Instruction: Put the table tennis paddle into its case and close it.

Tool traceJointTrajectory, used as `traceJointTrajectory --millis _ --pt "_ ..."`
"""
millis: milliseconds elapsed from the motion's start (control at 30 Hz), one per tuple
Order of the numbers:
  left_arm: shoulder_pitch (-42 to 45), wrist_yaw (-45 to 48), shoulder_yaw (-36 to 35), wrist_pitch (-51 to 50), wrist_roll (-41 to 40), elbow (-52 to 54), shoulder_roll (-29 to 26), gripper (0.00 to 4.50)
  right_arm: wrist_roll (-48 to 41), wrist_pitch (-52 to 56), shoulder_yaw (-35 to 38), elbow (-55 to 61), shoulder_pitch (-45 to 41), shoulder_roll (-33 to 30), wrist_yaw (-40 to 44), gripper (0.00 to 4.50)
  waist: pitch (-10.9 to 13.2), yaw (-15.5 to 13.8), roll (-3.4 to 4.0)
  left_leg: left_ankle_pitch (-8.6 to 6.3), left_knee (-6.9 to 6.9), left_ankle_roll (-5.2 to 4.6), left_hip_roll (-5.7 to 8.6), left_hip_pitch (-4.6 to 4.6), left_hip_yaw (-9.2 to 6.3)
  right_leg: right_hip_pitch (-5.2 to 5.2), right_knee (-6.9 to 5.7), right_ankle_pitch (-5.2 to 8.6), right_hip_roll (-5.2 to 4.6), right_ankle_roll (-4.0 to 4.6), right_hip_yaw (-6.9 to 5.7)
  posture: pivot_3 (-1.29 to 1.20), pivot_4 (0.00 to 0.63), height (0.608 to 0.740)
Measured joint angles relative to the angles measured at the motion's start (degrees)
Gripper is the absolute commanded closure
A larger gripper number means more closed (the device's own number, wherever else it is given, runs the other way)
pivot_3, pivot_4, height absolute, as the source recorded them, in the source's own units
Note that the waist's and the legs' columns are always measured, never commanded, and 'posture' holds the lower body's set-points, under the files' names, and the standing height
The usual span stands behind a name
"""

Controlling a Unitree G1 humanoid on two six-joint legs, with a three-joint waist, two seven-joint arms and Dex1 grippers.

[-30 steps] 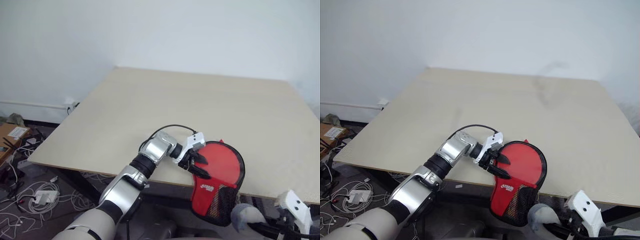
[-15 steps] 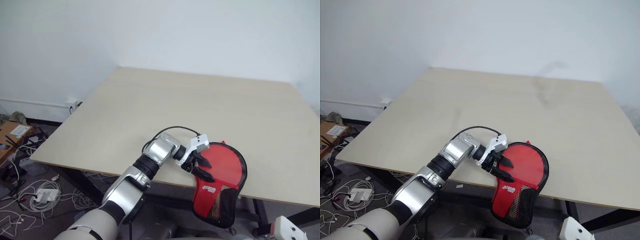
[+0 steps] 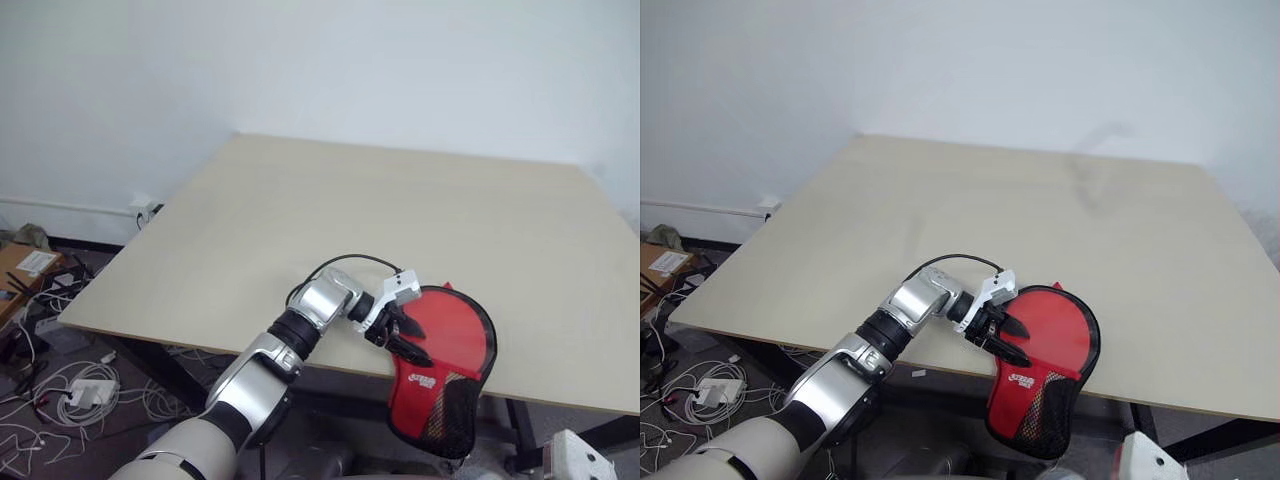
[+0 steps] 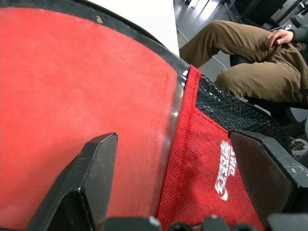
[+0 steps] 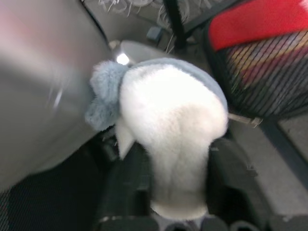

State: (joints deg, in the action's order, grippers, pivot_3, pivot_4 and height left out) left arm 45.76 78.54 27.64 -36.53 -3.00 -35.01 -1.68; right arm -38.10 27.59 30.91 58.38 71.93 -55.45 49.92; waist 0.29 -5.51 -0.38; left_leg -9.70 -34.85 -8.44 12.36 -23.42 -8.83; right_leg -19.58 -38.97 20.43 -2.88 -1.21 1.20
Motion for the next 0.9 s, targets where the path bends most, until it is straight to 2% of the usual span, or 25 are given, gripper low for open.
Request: traceJointTrajectory --millis 133,367,433,500,600,733,900 --pt "0.1 -0.1 0.1 0.0 0.0 -0.2 0.2 0.60 -5.5 1.5 4.4 0.0 -0.1 -2.7 -3.3 0.64 0.0 0.0 -0.02 -0.03 -0.01 -0.05 0.00 -0.01 0.03 0.05 0.15 -0.12 0.00 -0.21 0.03 0.00 0.000 0.740" --pt "0.9 -0.1 0.1 0.0 -0.1 -1.7 0.7 0.60 -15.7 3.5 12.5 0.3 -0.2 -4.4 -4.6 0.64 0.0 0.0 -0.04 -0.10 -0.07 -0.17 -0.05 -0.02 0.22 0.12 0.19 -0.14 -0.03 -0.26 0.10 0.00 0.000 0.740" --pt "1.2 -0.1 0.1 0.0 -0.1 -2.1 0.7 0.60 -17.8 5.3 14.7 0.4 -3.0 -3.8 -5.6 0.64 0.0 0.0 -0.06 -0.12 -0.08 -0.20 -0.10 -0.02 0.34 0.11 0.21 -0.17 -0.06 -0.31 0.13 0.00 0.000 0.740" --pt "1.4 -0.1 0.1 0.0 -0.1 -2.4 0.8 0.60 -19.9 7.6 15.1 -0.1 -8.2 -3.4 -8.6 0.64 0.0 0.0 -0.08 -0.13 -0.10 -0.21 -0.11 -0.01 0.43 0.10 0.23 -0.20 -0.14 -0.34 0.12 0.00 0.000 0.740" --pt "1.6 -0.5 0.0 0.0 -0.1 -2.7 0.8 0.60 -23.1 11.3 11.8 -5.1 -21.1 -3.3 -17.3 0.64 0.0 0.1 -0.08 -0.13 -0.12 -0.21 -0.10 0.03 0.63 0.08 0.26 -0.36 -0.41 -0.52 0.05 0.00 0.000 0.740" --pt "1.5 -0.7 0.0 0.0 -0.1 -2.4 0.6 0.60 -23.2 16.4 2.0 -17.1 -40.9 1.3 -31.8 0.64 0.0 0.0 -0.13 -0.13 0.04 -0.21 -0.04 0.15 0.94 0.00 0.28 -0.51 -1.11 -0.65 -0.42 0.00 0.000 0.740" --pt "1.2 -0.3 0.1 -0.3 -0.4 -1.8 0.4 0.60 -18.8 22.3 -7.5 -30.9 -57.8 7.9 -42.9 0.64 0.0 -0.2 0.01 -0.11 0.15 -0.19 -0.02 0.19 0.92 -0.18 0.24 -0.61 -1.10 -0.78 -0.37 0.00 0.000 0.740"
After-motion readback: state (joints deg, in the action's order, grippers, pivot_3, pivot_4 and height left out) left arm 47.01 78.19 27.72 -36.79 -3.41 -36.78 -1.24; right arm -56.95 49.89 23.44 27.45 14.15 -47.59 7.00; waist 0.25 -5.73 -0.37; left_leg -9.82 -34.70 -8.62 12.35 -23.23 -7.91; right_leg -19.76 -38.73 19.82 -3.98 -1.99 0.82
